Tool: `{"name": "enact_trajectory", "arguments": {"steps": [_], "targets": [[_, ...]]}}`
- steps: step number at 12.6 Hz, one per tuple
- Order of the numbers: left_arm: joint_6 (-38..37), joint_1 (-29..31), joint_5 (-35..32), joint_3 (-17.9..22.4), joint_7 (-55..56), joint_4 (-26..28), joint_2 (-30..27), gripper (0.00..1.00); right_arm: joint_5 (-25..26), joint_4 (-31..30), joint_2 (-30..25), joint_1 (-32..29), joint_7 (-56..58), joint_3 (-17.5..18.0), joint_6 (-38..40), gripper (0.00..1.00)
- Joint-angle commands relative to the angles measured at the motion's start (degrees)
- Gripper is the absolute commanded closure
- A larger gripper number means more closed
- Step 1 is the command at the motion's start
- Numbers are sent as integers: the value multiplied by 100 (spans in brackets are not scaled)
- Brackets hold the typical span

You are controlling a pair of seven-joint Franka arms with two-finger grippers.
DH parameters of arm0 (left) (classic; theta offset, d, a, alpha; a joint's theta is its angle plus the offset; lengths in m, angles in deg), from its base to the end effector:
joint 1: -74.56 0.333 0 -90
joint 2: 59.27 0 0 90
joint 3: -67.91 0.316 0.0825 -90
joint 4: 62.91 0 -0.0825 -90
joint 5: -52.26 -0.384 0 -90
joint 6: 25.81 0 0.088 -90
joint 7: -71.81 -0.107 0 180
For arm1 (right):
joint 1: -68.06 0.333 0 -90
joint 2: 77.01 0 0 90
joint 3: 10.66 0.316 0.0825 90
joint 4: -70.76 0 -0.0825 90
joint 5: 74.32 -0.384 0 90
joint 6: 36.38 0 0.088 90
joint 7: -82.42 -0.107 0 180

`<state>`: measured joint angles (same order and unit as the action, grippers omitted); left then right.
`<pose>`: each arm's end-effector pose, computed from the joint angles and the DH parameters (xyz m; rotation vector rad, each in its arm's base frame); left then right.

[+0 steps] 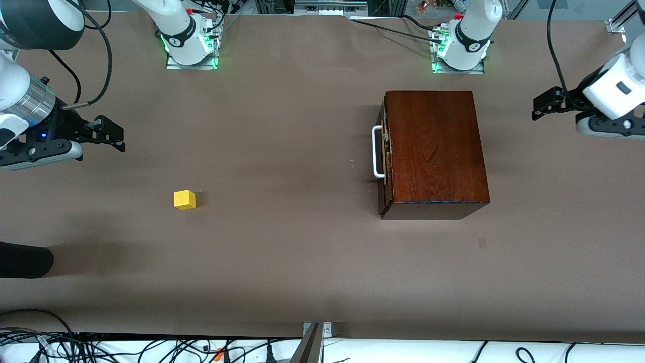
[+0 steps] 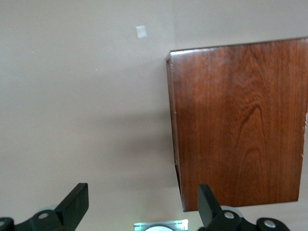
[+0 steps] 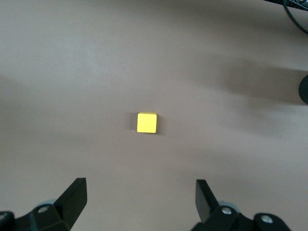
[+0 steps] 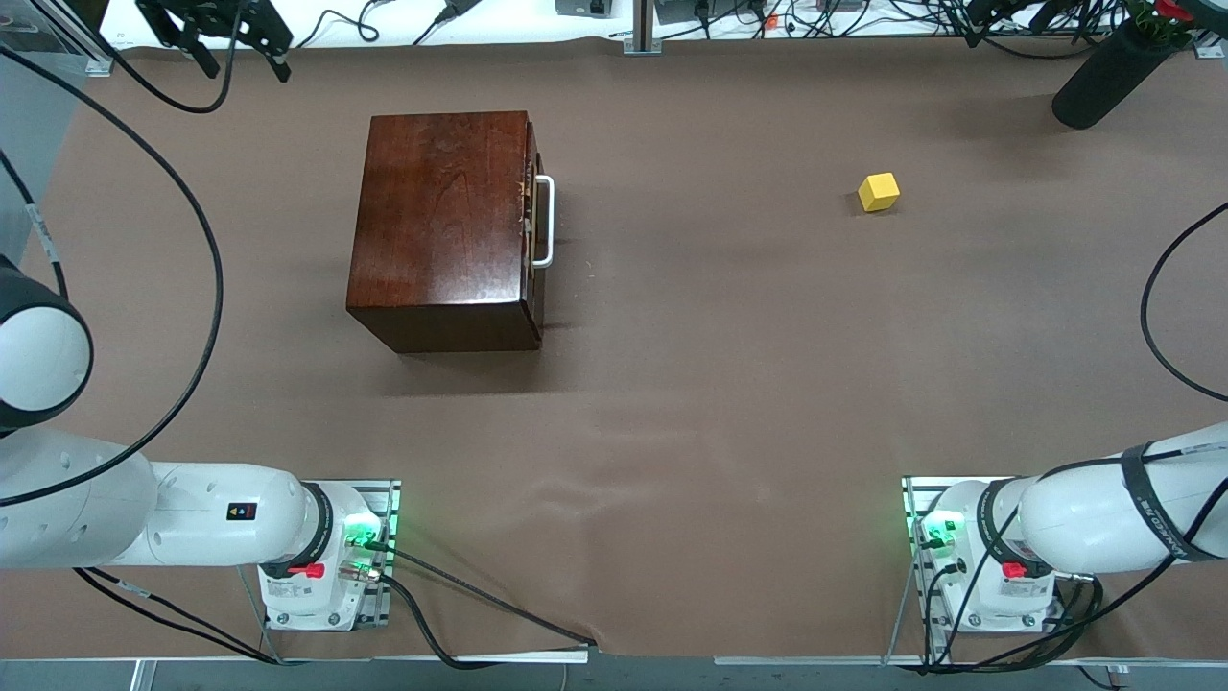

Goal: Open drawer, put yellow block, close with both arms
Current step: 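Reach the left gripper to the white drawer handle of the wooden box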

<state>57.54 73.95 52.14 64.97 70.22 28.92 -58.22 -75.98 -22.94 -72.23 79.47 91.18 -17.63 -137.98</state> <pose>0.5440 -0.0333 0.5905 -3.1236 0.1402 0.2605 0.5919 0.0511 0.5643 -3.1041 -0.3523 -0.0871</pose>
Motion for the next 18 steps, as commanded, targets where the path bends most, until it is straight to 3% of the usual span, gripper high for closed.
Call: {"name": "enact_trajectory", "arguments": {"steps": [1,7,12,14,18], "targets": [[-355,-185,73,-250,27,-279,308,0,-62,115,32,-26,47,-6,132,0],[399,-413,100,-1761,2037,-323,1089,0,-62,115,32,-34,47,-6,132,0],[1383,-1904,-32,-1807,3969,-209,1915,0,-62,124,32,-34,47,-14,132,0],[1639,-2381,-749,-1816,4385,-209,2293,0,-62,115,41,-43,55,-14,132,0],[2087,-2568,-1201,-1798,4509,-148,2716,0,-62,115,41,-43,47,-14,132,0]]}}
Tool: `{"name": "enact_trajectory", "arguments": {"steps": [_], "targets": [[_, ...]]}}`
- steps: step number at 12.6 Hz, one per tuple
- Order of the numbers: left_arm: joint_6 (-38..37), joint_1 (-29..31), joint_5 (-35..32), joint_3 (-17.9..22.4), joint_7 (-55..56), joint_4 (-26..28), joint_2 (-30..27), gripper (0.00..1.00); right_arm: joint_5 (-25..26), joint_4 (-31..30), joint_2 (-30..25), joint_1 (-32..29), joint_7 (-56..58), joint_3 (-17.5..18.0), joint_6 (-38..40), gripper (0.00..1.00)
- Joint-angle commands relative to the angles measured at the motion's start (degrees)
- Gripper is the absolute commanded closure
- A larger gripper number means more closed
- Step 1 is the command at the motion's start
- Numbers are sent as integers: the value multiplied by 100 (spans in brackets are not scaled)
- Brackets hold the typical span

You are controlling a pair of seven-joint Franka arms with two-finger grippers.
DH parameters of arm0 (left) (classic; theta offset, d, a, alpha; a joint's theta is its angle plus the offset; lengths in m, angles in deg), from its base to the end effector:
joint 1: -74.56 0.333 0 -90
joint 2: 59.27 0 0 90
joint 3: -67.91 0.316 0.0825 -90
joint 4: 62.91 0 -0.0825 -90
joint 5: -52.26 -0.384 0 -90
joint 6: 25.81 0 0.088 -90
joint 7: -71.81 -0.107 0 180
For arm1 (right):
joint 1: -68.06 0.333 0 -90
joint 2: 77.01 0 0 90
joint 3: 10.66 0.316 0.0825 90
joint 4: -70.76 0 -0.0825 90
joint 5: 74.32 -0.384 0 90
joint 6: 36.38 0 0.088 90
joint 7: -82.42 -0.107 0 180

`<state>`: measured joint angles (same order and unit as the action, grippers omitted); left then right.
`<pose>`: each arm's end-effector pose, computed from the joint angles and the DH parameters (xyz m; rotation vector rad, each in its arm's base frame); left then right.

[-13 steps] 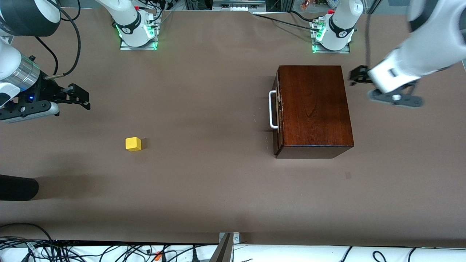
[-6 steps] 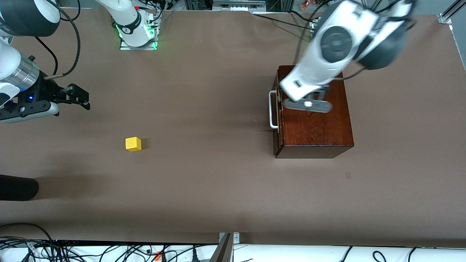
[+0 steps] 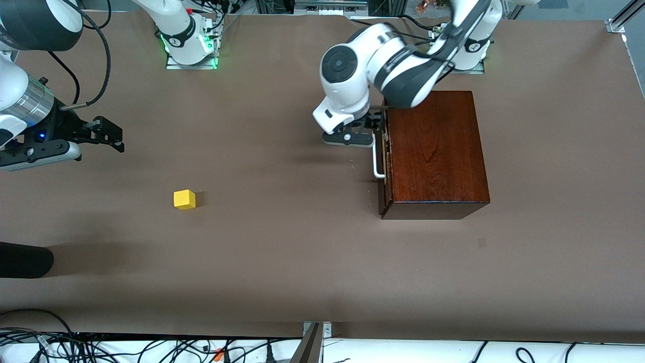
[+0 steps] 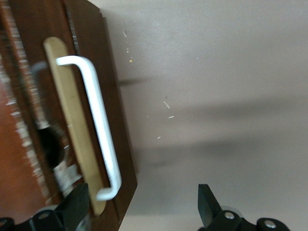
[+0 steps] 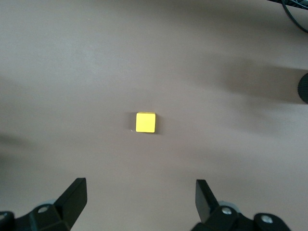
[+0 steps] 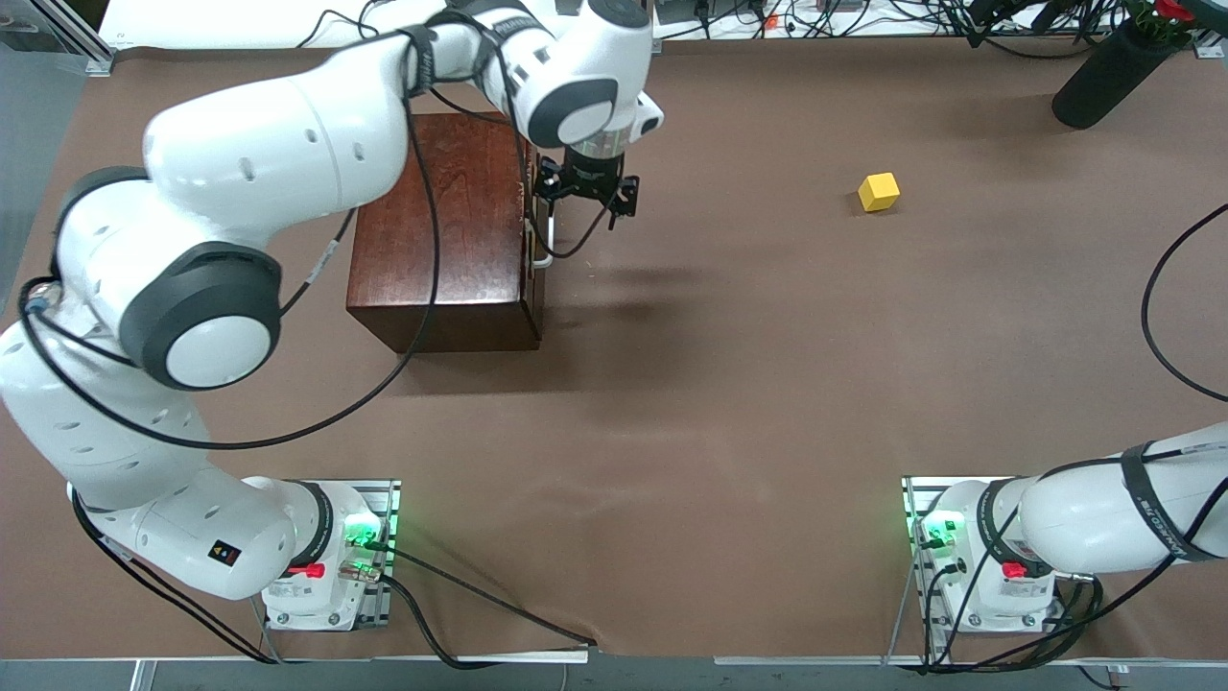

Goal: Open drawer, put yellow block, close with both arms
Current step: 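Grasp the white drawer handle with the left gripper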

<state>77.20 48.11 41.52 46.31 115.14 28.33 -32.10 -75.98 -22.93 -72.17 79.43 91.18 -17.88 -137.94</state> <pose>0.4680 -0.4534 0.3569 -2.9568 0.1897 0.2374 0.5923 0.0482 0.5637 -3.1056 -0.3446 -0.0848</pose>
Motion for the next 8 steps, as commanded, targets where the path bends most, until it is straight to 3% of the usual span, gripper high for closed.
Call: {"name": "enact_trajectory", "arguments": {"steps": [1,2,8], "targets": [[209,17,-348,76,18,-10,140,0,-62,115,35,-38,47,10,128,0],[227,17,-628,68,131,52,175,0,-62,124,35,-38,55,10,128,0],[351,70,-754,103,660,246,298,0,-62,124,35,-38,55,10,119,0]]}}
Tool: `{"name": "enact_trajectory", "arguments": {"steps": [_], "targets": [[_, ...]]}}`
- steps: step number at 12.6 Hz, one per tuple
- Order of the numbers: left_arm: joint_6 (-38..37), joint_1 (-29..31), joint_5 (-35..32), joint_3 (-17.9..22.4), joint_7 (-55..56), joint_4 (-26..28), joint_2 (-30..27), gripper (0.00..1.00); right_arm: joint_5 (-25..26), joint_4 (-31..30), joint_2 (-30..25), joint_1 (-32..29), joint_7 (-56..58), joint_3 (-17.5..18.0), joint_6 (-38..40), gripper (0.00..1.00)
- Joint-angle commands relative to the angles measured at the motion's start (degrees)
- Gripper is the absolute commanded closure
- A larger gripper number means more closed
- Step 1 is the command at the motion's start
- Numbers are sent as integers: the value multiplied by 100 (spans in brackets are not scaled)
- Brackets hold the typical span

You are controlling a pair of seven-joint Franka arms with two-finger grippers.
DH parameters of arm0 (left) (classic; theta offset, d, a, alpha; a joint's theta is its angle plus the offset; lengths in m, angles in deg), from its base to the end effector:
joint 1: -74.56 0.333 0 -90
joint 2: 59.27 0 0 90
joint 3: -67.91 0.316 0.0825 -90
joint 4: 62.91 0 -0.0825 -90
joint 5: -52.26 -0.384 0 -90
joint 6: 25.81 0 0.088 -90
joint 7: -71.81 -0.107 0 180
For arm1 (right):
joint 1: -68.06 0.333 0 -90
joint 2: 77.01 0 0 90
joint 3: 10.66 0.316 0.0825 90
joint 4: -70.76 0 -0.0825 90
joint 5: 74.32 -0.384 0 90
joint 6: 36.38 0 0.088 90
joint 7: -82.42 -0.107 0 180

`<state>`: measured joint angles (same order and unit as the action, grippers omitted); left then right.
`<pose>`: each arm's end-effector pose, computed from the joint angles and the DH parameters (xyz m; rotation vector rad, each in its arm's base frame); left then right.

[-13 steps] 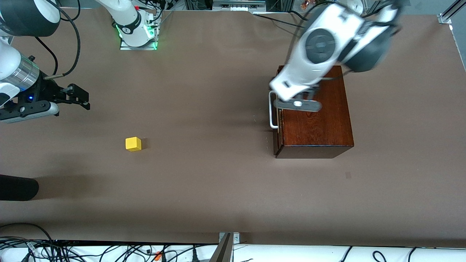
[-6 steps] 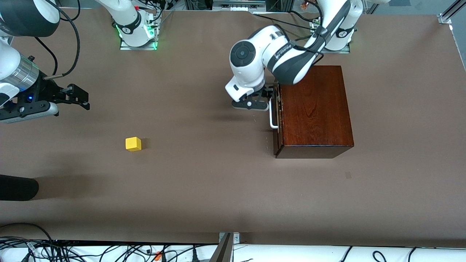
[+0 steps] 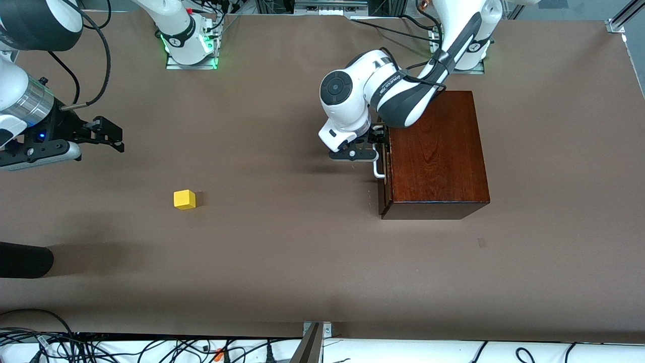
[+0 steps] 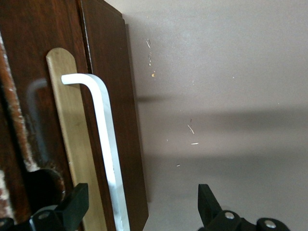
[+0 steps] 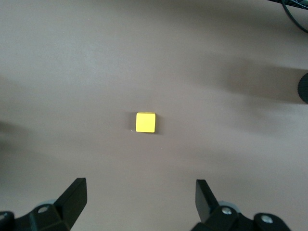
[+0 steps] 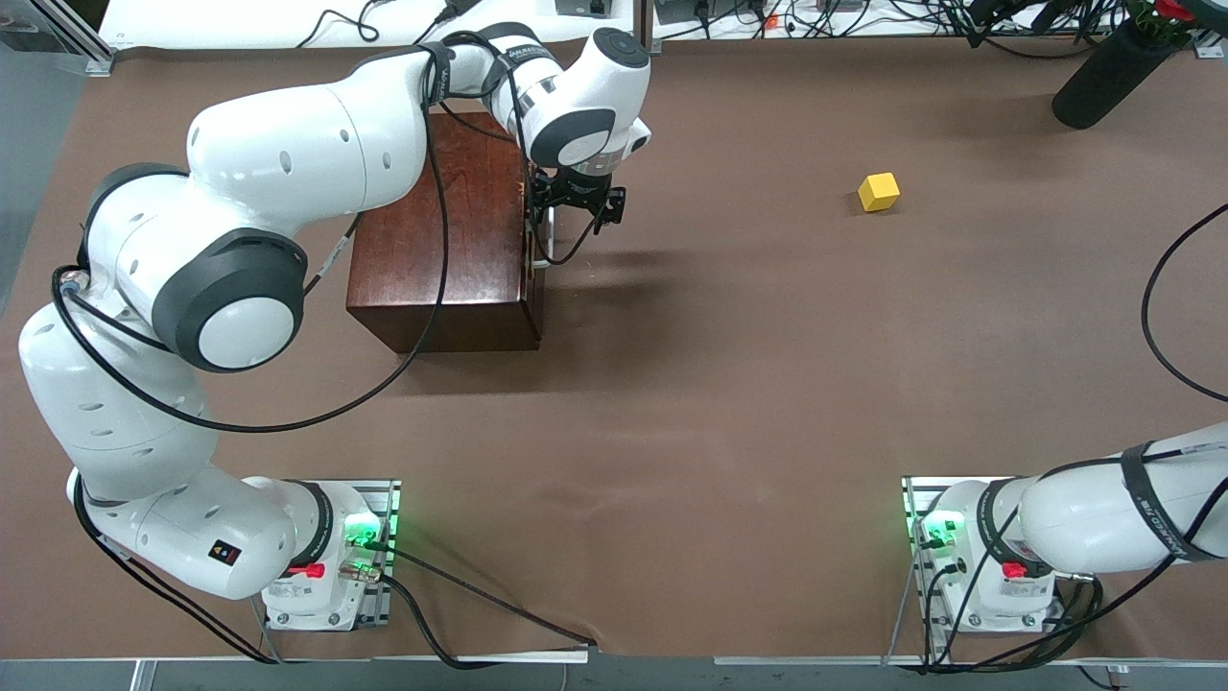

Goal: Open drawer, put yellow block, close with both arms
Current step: 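Grasp the white drawer handle with the left gripper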

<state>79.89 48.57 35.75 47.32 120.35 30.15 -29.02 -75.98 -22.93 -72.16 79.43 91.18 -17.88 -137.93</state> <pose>0.4815 -0.4382 0.3113 -2.8831 0.0882 0.1737 0.5923 0.0482 0.5636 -3.1056 -0.3446 -0.0842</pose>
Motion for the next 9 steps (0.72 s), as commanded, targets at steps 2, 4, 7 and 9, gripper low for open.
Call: {"name": "enact_trajectory", "arguments": {"steps": [2,4,7,9], "targets": [[56,58,-186,20,147,72,-19,0,-62,124,34,-47,55,10,119,0],[65,58,-405,37,191,211,-28,0,-62,124,34,-47,55,10,119,0],[100,-12,-547,28,428,291,50,0,-62,124,34,-47,55,10,110,0],[100,-21,-591,11,446,291,77,0,-62,124,34,-47,55,10,101,0]]}}
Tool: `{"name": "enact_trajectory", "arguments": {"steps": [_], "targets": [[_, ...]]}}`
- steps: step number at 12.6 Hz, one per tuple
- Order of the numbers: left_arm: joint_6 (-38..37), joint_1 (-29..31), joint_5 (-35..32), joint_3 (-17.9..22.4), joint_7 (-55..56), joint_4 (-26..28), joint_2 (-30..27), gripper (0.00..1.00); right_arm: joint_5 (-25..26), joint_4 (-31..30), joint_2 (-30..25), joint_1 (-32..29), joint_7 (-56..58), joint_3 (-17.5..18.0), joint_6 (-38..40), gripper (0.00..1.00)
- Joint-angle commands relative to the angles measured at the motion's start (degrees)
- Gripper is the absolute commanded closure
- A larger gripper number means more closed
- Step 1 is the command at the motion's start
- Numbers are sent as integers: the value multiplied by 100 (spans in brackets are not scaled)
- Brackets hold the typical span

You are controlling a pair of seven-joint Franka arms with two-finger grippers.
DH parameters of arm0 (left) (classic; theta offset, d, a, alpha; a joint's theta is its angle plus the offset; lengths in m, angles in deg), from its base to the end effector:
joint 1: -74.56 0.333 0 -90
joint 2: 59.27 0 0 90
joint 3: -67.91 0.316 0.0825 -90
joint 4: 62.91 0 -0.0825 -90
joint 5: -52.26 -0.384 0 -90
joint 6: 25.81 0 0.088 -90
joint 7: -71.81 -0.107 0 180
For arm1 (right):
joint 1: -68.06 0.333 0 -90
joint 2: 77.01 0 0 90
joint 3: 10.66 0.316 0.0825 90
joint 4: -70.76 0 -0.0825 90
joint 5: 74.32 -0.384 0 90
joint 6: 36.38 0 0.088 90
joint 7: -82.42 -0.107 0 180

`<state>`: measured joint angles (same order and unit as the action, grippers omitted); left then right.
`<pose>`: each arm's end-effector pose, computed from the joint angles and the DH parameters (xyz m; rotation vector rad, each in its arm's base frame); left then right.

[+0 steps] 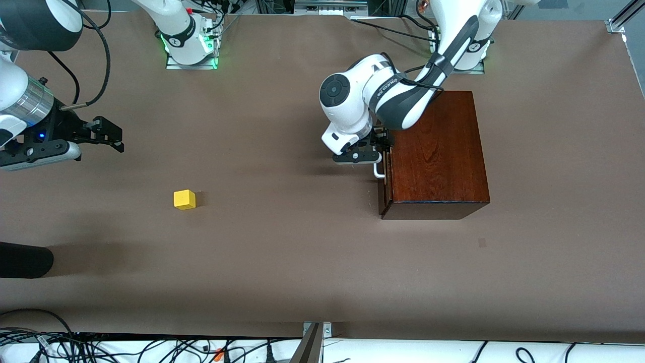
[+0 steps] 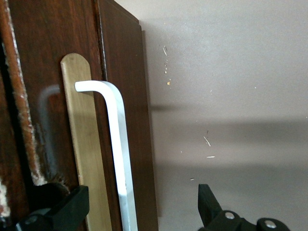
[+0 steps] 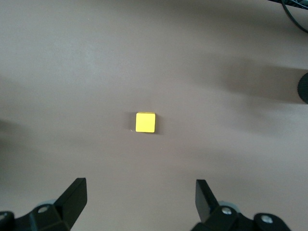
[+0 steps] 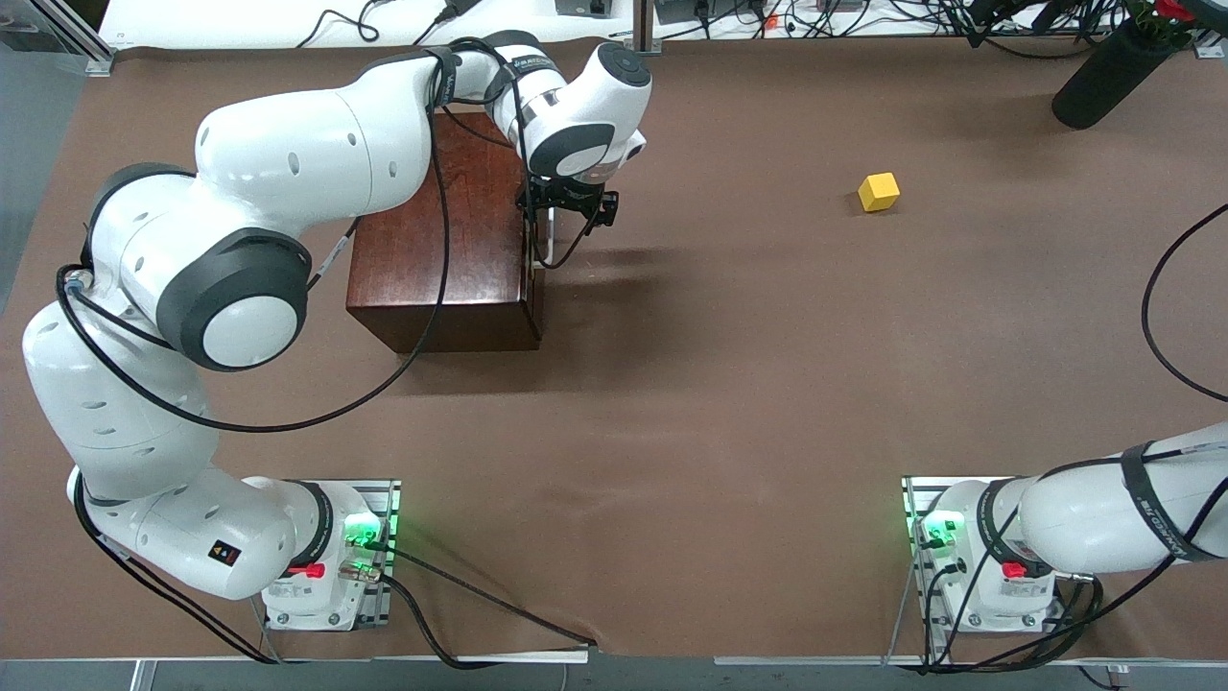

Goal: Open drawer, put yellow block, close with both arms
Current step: 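Grasp the white drawer handle with the left gripper, then pull the drawer open with the left gripper while the right gripper grasps the cube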

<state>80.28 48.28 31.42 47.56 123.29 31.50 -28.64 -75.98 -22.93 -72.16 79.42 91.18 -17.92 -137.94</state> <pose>0.4803 -0.4329 0.2979 -2.8249 0.0693 0.1083 0.5924 0.0477 0.5636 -3.1059 -0.3432 -0.0845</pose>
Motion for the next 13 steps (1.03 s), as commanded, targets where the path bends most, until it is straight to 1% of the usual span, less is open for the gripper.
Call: {"name": "enact_trajectory", "arguments": {"steps": [1,2,5,7,8,11,13], "targets": [[60,-27,-157,-22,178,122,40,0,-62,124,34,-47,55,14,84,0],[60,-140,-157,-22,265,113,40,0,-62,124,34,-47,55,14,84,0],[69,-194,-157,-13,336,113,66,0,-88,124,43,-47,55,14,14,0],[60,-142,-157,-4,319,130,66,0,-403,124,52,-56,55,14,-109,0],[60,-133,-157,5,284,122,66,0,-439,124,52,-65,55,14,-118,0],[69,-133,-157,13,301,113,84,0,-440,124,166,-56,64,14,-119,0],[244,-133,-157,5,336,69,180,0,-414,106,297,-56,73,5,-101,0]]}}
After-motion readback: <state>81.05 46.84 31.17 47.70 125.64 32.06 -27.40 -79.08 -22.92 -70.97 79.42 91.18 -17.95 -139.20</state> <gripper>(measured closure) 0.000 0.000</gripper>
